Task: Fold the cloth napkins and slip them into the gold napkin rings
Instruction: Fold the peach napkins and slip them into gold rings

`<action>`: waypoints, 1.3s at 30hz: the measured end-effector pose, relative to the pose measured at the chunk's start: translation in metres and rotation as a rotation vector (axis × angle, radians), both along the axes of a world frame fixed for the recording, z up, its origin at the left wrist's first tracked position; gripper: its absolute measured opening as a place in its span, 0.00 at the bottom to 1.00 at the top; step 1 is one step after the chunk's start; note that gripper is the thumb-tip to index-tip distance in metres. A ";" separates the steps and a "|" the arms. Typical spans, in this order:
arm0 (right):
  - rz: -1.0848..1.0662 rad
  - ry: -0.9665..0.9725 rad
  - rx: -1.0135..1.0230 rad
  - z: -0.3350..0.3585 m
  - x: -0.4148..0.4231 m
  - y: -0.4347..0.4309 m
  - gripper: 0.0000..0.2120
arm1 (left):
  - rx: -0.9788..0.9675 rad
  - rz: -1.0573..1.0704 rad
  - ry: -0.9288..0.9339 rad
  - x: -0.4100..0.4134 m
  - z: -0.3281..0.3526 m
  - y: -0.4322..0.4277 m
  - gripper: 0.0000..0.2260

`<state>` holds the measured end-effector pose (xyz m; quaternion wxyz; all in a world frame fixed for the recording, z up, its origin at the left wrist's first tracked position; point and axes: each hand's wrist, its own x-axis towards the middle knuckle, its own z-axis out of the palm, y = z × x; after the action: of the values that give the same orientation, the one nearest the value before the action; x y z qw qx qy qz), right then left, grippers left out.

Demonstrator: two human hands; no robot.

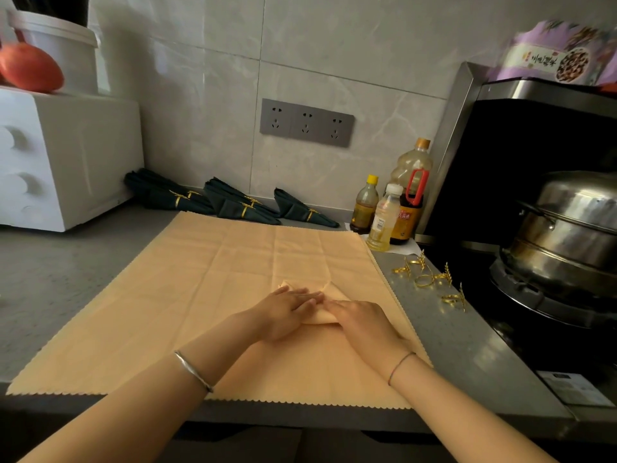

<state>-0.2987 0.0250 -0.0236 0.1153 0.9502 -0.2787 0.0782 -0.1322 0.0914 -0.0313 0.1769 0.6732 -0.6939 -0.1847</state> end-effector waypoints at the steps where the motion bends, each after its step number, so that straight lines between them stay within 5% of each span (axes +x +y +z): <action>1: -0.006 -0.017 0.012 0.000 0.000 -0.002 0.23 | 0.004 0.020 0.026 -0.002 0.002 0.002 0.20; 5: -0.039 -0.274 0.201 0.011 -0.009 -0.010 0.25 | -0.223 0.110 0.177 -0.008 0.012 0.015 0.22; 10: -0.199 -0.819 1.005 0.045 -0.015 -0.017 0.08 | -0.629 0.002 -0.091 -0.004 0.040 0.043 0.29; 11: -0.211 -0.837 1.215 0.050 -0.017 -0.016 0.03 | -0.655 -0.036 -0.177 -0.004 0.040 0.047 0.30; 13: -0.213 -0.772 1.556 0.051 -0.019 -0.019 0.08 | -0.648 -0.105 -0.323 -0.004 0.036 0.053 0.32; 16: -0.259 -0.532 1.701 0.043 -0.016 -0.023 0.12 | -0.538 -0.179 -0.480 0.003 0.018 0.055 0.36; 20: -0.320 -0.341 1.713 0.033 -0.006 -0.028 0.07 | -0.307 -0.181 -0.512 0.006 0.001 0.049 0.37; 24: -0.417 -0.224 1.687 0.034 -0.003 -0.033 0.05 | -0.093 -0.153 -0.287 -0.003 -0.004 0.044 0.35; 29: -0.475 -0.264 1.595 0.038 -0.012 -0.037 0.10 | -0.008 -0.121 -0.283 -0.012 0.000 0.036 0.33; 33: -0.353 -0.431 1.238 0.044 -0.030 -0.030 0.12 | 0.003 -0.115 -0.317 -0.014 0.004 0.035 0.32; 36: -0.216 -0.554 0.786 0.042 -0.048 -0.014 0.07 | -0.009 -0.118 -0.348 -0.013 0.003 0.035 0.33; 39: -0.030 -0.467 0.485 0.034 -0.061 0.010 0.08 | -0.005 -0.127 -0.388 -0.012 0.001 0.034 0.35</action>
<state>-0.3601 0.0351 0.0108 -0.1801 0.9022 -0.3218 0.2235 -0.1447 0.1252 -0.0298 0.0298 0.6507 -0.7564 -0.0607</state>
